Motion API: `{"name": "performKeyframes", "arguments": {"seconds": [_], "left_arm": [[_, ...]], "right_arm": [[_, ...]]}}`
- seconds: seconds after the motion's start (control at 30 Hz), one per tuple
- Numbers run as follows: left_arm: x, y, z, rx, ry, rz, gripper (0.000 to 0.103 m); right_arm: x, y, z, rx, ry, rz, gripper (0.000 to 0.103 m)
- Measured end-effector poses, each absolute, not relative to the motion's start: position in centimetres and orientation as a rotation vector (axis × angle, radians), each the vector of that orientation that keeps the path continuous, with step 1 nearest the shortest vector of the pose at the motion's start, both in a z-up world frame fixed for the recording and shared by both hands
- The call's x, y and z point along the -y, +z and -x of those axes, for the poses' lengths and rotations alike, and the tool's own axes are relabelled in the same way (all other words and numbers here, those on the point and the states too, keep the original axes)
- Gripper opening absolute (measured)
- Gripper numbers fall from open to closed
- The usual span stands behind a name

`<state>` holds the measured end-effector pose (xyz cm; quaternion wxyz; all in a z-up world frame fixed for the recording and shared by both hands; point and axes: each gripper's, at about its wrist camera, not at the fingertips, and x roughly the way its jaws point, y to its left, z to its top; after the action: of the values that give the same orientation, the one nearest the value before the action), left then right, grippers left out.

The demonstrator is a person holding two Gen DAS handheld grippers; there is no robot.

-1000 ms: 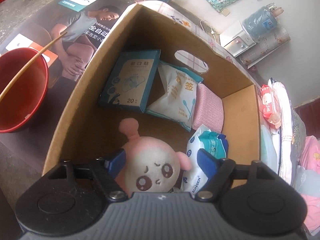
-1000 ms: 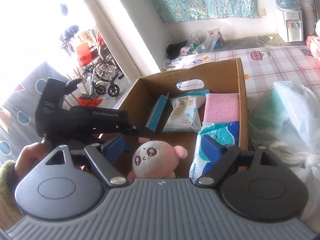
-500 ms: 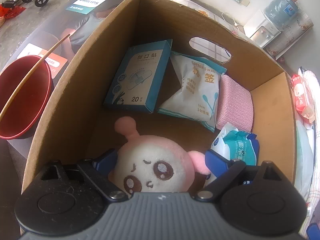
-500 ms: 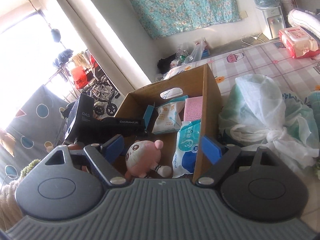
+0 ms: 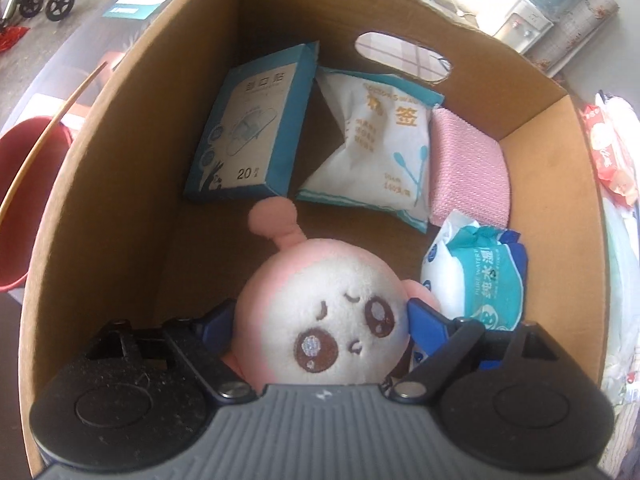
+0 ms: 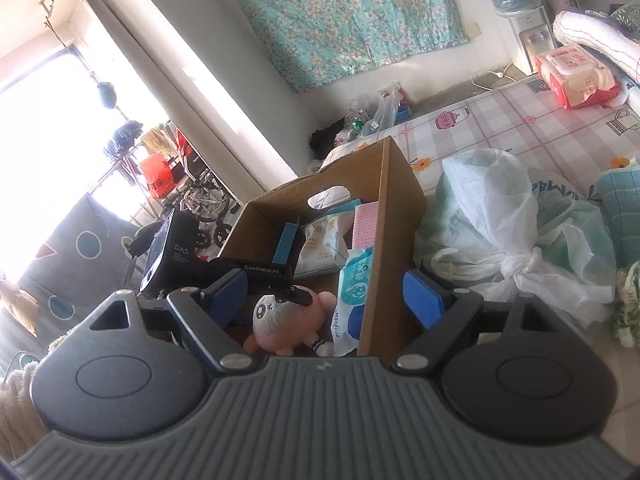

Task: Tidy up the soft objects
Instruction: 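Lower the plush toy into the box and open both grippers, then grasp the teal checked towel with the right gripper while the left gripper grasps it too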

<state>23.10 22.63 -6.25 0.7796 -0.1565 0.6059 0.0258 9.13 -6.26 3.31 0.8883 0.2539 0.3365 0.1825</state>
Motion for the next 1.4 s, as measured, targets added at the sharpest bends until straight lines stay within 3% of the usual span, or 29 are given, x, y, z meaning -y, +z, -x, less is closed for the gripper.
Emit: {"name": "performKeyframes", "arguments": {"seconds": [0.33, 0.6, 0.9, 1.17, 1.4], "left_arm": [[-21.1, -5.6, -25.5, -1.243, -0.118, 0.181, 0.09], [-22.7, -5.5, -25.3, -1.242, -0.011, 0.319, 0.092], [-22.4, -0.6, -22.8, -1.096, -0.033, 0.395, 0.093], [-15.2, 4.0, -19.9, -1.001, -0.234, 0.354, 0.096], [-4.7, 4.2, -19.7, -1.021, -0.442, 0.237, 0.096]], "right_arm": [[7.5, 3.1, -8.1, -0.683, 0.344, -0.536, 0.085], [8.2, 3.1, -8.0, -0.676, 0.324, -0.548, 0.085], [10.3, 3.7, -7.0, -0.625, 0.302, -0.577, 0.085], [17.4, 4.9, -4.0, -0.514, 0.154, -0.64, 0.085], [24.8, 2.7, -1.4, -0.509, 0.016, -0.724, 0.086]]}}
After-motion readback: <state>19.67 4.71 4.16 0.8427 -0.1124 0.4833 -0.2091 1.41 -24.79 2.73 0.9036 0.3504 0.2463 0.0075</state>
